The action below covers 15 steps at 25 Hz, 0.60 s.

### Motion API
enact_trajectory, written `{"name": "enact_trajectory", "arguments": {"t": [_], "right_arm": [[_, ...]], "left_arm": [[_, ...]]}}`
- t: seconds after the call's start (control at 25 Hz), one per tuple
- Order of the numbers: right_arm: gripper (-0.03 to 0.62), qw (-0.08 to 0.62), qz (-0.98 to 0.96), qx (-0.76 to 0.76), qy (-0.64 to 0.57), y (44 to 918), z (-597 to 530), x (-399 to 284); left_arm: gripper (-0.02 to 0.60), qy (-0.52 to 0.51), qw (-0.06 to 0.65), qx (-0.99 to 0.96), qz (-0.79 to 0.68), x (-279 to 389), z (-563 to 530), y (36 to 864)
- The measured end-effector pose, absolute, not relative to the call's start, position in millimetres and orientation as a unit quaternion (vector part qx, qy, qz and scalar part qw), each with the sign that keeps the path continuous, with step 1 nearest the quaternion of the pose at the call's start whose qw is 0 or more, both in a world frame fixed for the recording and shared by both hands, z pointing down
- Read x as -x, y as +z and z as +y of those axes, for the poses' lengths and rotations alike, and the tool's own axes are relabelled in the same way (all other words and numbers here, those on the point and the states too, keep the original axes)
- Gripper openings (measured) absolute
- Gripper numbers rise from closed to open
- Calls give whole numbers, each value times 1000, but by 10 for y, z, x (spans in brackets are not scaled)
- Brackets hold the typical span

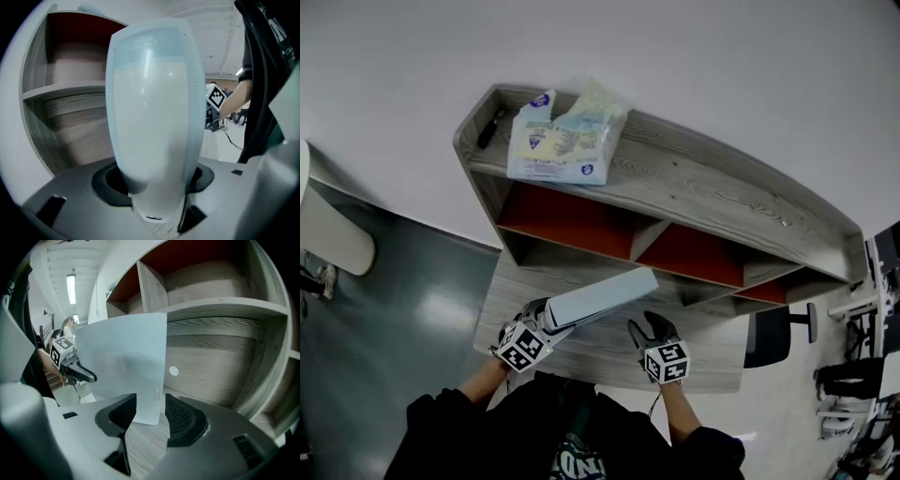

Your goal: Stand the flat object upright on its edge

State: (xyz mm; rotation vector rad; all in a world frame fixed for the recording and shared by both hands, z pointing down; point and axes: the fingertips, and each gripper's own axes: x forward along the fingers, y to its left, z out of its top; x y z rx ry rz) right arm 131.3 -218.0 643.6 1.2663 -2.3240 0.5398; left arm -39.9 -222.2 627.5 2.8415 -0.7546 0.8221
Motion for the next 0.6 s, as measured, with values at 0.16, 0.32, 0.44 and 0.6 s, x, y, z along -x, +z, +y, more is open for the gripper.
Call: {"name": "enact_trajectory", "arguments": {"t": [0.16,0.32,0.44,0.6], "right_arm": [[168,205,-848,-452,187,6346,-2211,-1168],[55,188,-852,-456,173,6233,-2249,-1052],[42,188,-856,-452,167,6199,-2257,-961],[41,189,-862,-438,171,6214,-2261,-842]], "left_arm": [[284,264,56,-921,-282,580,-2251,6233],[284,253,62,-913,-315,709,-2268,6204],[282,248,61,-905,-341,797,-2278,6198],[282,246,68,-892,-374,965,-2288,6209]]}}
